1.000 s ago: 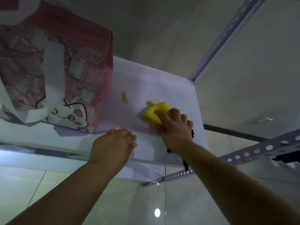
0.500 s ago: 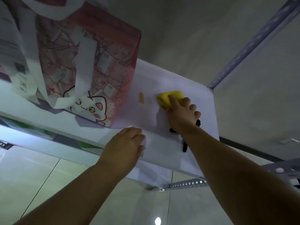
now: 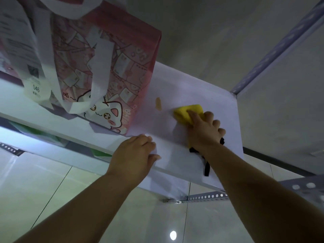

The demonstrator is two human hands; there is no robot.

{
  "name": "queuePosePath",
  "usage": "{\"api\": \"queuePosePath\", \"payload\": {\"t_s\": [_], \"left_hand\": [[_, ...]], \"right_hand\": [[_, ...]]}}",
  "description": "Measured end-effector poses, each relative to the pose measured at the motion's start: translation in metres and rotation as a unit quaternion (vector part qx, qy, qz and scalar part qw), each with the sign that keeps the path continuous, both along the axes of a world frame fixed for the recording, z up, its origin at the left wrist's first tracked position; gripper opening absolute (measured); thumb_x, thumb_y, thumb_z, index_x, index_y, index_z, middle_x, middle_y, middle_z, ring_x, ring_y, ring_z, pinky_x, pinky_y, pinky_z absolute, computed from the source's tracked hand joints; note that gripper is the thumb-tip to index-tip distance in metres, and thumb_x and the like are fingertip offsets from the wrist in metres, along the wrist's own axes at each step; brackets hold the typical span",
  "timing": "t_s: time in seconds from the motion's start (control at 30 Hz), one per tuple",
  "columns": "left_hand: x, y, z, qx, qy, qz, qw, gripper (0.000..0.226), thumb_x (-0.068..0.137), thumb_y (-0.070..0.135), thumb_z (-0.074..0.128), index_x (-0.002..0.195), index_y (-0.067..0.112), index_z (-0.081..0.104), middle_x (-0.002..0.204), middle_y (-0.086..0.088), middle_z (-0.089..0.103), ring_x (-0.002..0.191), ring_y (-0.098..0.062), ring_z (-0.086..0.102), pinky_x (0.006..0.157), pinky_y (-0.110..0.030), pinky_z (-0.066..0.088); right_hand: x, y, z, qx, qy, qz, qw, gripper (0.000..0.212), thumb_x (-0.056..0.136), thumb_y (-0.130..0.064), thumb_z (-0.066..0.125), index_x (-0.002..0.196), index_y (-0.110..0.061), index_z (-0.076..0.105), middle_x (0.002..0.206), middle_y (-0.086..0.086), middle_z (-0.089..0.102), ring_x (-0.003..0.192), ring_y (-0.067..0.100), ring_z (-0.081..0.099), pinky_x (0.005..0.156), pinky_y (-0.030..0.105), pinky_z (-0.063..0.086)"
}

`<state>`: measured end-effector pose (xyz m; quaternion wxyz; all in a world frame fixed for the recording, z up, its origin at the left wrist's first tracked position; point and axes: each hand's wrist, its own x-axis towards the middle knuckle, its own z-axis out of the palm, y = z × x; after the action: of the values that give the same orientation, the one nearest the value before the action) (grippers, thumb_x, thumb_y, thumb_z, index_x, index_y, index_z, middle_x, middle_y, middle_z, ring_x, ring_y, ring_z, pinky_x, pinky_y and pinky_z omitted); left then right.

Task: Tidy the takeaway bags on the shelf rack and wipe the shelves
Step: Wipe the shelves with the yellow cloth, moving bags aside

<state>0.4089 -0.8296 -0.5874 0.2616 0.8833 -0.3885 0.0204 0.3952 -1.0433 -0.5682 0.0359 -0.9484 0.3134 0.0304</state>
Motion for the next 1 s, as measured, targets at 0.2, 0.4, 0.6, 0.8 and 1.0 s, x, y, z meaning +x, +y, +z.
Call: {"api": "queuePosePath", "payload": {"t_s": [0.2,0.4,0.6,0.8,1.0], "left_hand": [[-0.002,0.002,0.003,0.011,0.019,0.0,1.0,0.026,0.069,0.021,0.081,0.088,0.004,0.072,0.095,-0.013,0.07,0.086,-0.033,0.066,0.072,-0.04,0.053],[-0.005,0.01,0.007,0.002,0.025,0.008,1.0,0.021,0.063,0.016,0.085,0.078,0.006,0.073,0.09,-0.012,0.069,0.08,-0.03,0.066,0.069,-0.035,0.055],[-0.002,0.013,0.006,0.007,0.01,-0.009,1.0,0.017,0.075,0.023,0.076,0.085,0.01,0.074,0.094,-0.007,0.071,0.083,-0.025,0.068,0.074,-0.032,0.055],[0.0,0.014,-0.002,-0.005,0.032,-0.007,0.999,0.035,0.094,0.04,0.046,0.114,0.02,0.065,0.119,0.003,0.061,0.103,-0.016,0.058,0.091,-0.029,0.044],[0.0,0.014,0.005,0.023,0.012,-0.012,1.0,0.019,0.073,0.025,0.077,0.086,0.011,0.074,0.093,-0.006,0.071,0.075,-0.025,0.067,0.069,-0.031,0.055]], "right_hand": [[-0.03,0.025,-0.009,-0.063,-0.044,0.125,0.989,0.047,0.089,-0.042,0.049,0.134,-0.05,0.035,0.137,0.003,0.03,0.11,0.032,0.035,0.089,0.042,0.024],[-0.049,0.03,-0.012,-0.043,-0.061,0.128,0.989,0.044,0.089,-0.043,0.051,0.132,-0.048,0.041,0.135,0.003,0.033,0.108,0.031,0.035,0.088,0.041,0.025],[0.044,0.014,-0.007,0.002,-0.042,-0.029,0.999,0.044,0.092,-0.031,0.038,0.132,-0.049,0.03,0.132,0.009,0.026,0.106,0.035,0.032,0.093,0.048,0.023],[0.104,0.021,-0.008,-0.002,0.001,0.023,1.0,0.043,0.092,-0.041,0.041,0.131,-0.052,0.029,0.135,0.008,0.024,0.11,0.035,0.032,0.091,0.046,0.023],[0.031,0.025,-0.008,-0.017,-0.042,0.207,0.977,0.051,0.09,-0.034,0.042,0.132,-0.056,0.026,0.136,0.002,0.025,0.112,0.03,0.03,0.093,0.044,0.02]]}}
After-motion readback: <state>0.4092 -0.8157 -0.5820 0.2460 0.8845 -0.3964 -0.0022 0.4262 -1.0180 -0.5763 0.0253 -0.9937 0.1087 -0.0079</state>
